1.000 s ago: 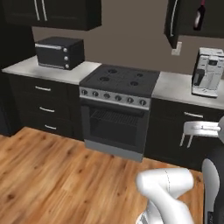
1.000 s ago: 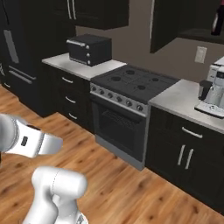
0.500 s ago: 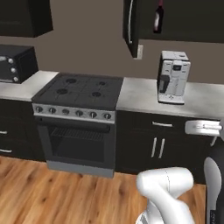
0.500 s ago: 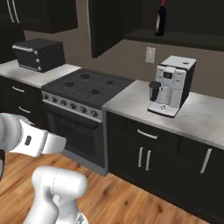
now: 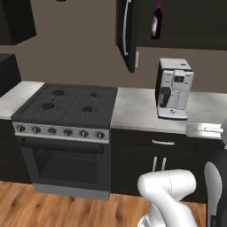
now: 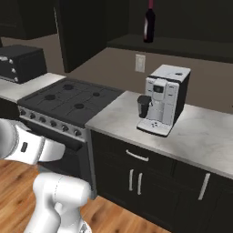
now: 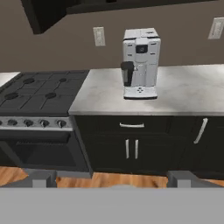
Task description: Open the cabinet directly in front. Then move the wine and the mug to the dining counter with the candle on it.
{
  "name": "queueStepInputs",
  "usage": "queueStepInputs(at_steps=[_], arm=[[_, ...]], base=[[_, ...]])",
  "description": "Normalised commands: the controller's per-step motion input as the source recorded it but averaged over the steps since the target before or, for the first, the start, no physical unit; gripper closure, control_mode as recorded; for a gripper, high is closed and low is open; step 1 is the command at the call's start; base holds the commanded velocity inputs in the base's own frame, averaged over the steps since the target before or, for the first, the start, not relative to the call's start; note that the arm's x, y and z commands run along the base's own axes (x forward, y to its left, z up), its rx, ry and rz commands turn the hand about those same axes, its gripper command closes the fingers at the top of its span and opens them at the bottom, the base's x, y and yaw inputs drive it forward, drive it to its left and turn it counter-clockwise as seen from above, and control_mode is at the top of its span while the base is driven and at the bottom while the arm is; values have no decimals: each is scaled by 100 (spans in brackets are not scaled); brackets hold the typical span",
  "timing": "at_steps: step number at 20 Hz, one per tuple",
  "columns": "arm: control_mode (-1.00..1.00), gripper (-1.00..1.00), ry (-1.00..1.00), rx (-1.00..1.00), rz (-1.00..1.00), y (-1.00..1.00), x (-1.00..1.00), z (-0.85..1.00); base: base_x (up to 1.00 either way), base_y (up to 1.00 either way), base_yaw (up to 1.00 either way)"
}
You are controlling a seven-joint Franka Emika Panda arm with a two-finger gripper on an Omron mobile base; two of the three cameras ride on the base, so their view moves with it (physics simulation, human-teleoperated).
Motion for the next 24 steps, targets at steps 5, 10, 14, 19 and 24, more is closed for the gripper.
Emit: queueStepInputs(at_steps=[5, 10, 14, 19, 24], arm=[[100, -100, 0, 0, 0, 0, 0, 0], [100, -100, 0, 0, 0, 0, 0, 0], [100, -100, 0, 0, 0, 0, 0, 0], [100, -100, 0, 0, 0, 0, 0, 0], [100, -100, 0, 0, 0, 0, 0, 0]], base=[[100, -18, -8], [76, -40, -11], [46, -35, -6], [48, 0, -3], [19, 5, -29]])
